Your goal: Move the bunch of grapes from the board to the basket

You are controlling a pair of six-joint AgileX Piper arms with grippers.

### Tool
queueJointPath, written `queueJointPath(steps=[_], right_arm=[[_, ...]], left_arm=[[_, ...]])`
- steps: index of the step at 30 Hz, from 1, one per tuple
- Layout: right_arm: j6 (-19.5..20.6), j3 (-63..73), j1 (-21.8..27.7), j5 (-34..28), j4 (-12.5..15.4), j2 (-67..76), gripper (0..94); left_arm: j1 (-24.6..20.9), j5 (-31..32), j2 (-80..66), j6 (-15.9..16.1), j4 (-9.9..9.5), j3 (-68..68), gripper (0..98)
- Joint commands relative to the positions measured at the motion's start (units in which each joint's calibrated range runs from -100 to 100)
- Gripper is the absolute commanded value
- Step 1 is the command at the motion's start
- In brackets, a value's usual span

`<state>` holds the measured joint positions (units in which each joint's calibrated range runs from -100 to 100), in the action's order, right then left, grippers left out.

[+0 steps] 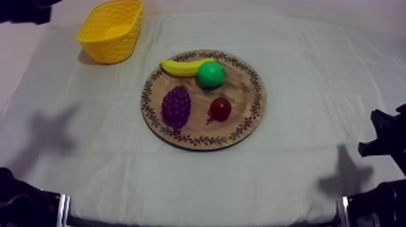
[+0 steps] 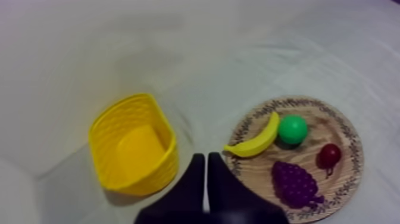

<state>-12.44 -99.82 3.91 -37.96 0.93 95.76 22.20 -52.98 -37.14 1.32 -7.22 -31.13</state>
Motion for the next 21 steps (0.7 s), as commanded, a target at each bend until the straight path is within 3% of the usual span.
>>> queueJointPath(steps=[1,8,21], right_arm=[[0.02,0.04,0.0,-0.02,0.02,0.0,0.3],[0.01,0.04,0.0,-0.02,0.02,0.0,0.3],[0.01,0.04,0.0,-0.02,0.02,0.0,0.3]], left_arm=[[3.18,-0.52,6.61,-0.17,-0.21,3.87,0.0],[6.56,-0.97,16.38,0.6,0.17,7.95,0.0],[7.04,1.12,33.61,4.67,4.21,6.93,0.0]])
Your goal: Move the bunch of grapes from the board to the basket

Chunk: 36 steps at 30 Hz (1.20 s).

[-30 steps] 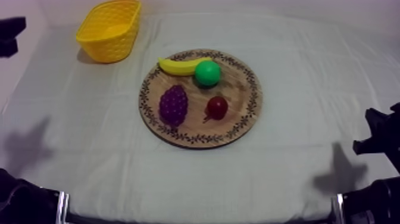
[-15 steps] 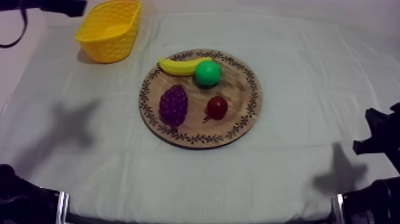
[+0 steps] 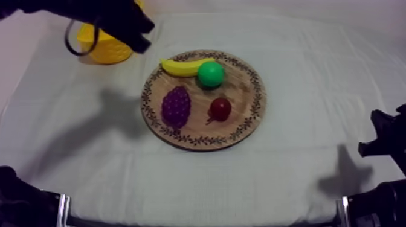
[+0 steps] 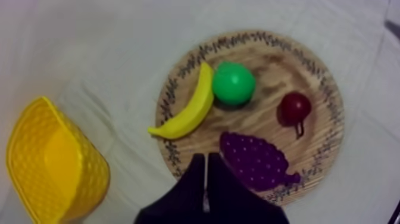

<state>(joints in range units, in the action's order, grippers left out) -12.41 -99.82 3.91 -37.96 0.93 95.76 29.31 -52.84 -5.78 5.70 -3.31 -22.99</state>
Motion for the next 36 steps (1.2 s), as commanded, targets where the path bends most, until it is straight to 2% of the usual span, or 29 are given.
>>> queueJointPath(steps=[1,4,9,13,15,17,19,23,26,28,31,36], right_arm=[[-0.02,0.04,0.0,-0.02,0.02,0.0,0.3],[-0.02,0.04,0.0,-0.02,0.02,0.0,0.3],[-0.02,0.04,0.0,-0.02,0.02,0.0,0.3],[-0.02,0.04,0.0,-0.02,0.02,0.0,0.3],[0.0,0.04,0.0,-0.02,0.02,0.0,0.3],[-0.01,0.04,0.0,-0.02,0.02,0.0,0.3],[-0.02,0.04,0.0,-0.02,0.02,0.0,0.3],[-0.02,0.04,0.0,-0.02,0.02,0.0,0.3],[-0.02,0.04,0.0,-0.02,0.02,0.0,0.3],[-0.02,0.04,0.0,-0.02,0.02,0.0,0.3],[-0.02,0.04,0.0,-0.02,0.02,0.0,0.3],[-0.01,0.04,0.0,-0.02,0.02,0.0,0.3]], left_arm=[[-0.2,1.79,3.14,0.66,0.68,-2.05,0.0],[-0.4,3.02,5.61,1.51,1.58,-3.47,0.0],[-0.1,3.36,8.37,2.06,1.89,-3.41,0.0],[0.5,3.23,9.12,0.24,1.37,-2.7,0.0],[0.74,2.69,9.47,-3.22,1.17,-2.31,0.0],[1.11,1.67,9.88,-9.5,1.02,-2.1,0.1],[1.73,-0.3,10.45,-14.74,-0.39,-1.87,0.3],[2.85,-9.08,11.94,-24.09,-3.89,-0.19,1.0],[2.55,-17.32,12.81,-29.51,-4.5,1.32,1.5],[2.37,-22.12,13.18,-32.11,-4.45,2.3,1.7],[2.57,-25.98,13.65,-33.95,-4.22,3.64,2.0],[2.59,-25.06,14.15,-33.74,-2.91,4.6,2.6]])
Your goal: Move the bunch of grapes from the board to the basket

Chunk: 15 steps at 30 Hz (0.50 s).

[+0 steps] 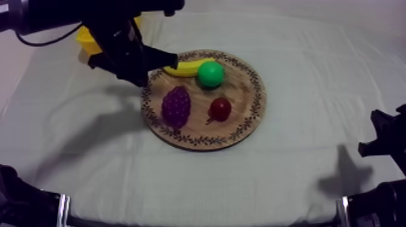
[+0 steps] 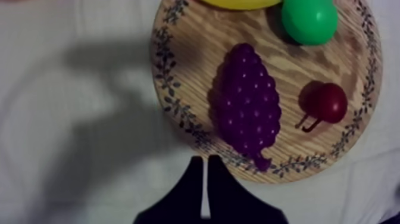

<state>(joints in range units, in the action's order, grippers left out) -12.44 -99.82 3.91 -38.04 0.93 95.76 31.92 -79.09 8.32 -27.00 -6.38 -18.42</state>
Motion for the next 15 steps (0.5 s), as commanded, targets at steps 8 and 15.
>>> queueJointPath(steps=[8,15], right_arm=[[0.01,0.04,0.0,0.06,0.02,0.0,0.3],[0.01,0.04,0.0,0.06,0.02,0.0,0.3]], left_arm=[[-0.12,5.45,-0.01,-0.1,1.78,-0.76,12.5],[-0.46,7.64,-0.12,0.18,2.39,-1.82,53.1]])
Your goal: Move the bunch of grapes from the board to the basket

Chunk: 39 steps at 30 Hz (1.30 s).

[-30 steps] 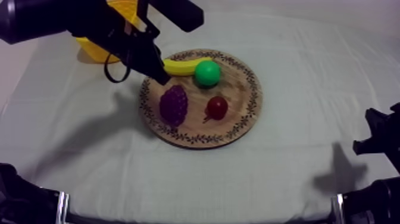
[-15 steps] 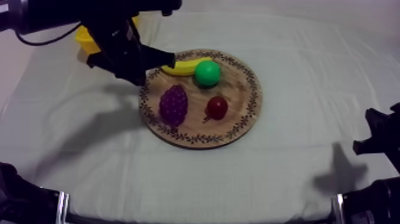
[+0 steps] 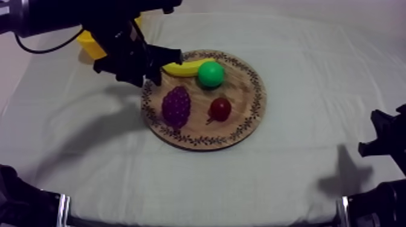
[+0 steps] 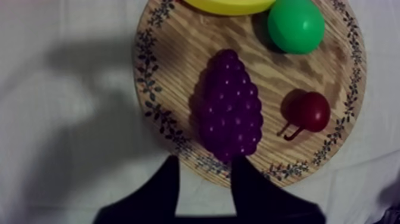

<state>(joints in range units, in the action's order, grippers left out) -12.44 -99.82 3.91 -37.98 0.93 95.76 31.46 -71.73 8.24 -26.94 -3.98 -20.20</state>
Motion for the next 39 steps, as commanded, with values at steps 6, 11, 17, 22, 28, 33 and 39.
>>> queueJointPath(steps=[6,11,17,22,28,33,39], right_arm=[[0.01,0.04,0.0,0.0,0.02,0.0,0.3],[0.01,0.04,0.0,0.0,0.02,0.0,0.3],[0.01,0.04,0.0,0.0,0.02,0.0,0.3],[0.01,0.04,0.0,0.0,0.02,0.0,0.3],[0.01,0.04,0.0,0.0,0.02,0.0,0.3],[0.01,0.04,0.0,0.0,0.02,0.0,0.3],[0.01,0.04,0.0,0.0,0.02,0.0,0.3]], left_arm=[[-0.02,1.53,-0.44,1.79,-0.08,0.67,72.2],[-0.03,2.17,-0.72,4.15,0.51,1.04,89.3],[0.02,0.45,-0.51,2.84,0.39,1.44,95.7],[0.03,-0.13,1.38,2.06,1.06,2.48,96.5],[0.14,0.21,6.86,1.85,2.46,4.55,96.6],[0.63,1.36,13.49,2.32,3.95,7.56,96.6],[0.83,1.71,18.79,2.6,5.73,9.61,96.4]])
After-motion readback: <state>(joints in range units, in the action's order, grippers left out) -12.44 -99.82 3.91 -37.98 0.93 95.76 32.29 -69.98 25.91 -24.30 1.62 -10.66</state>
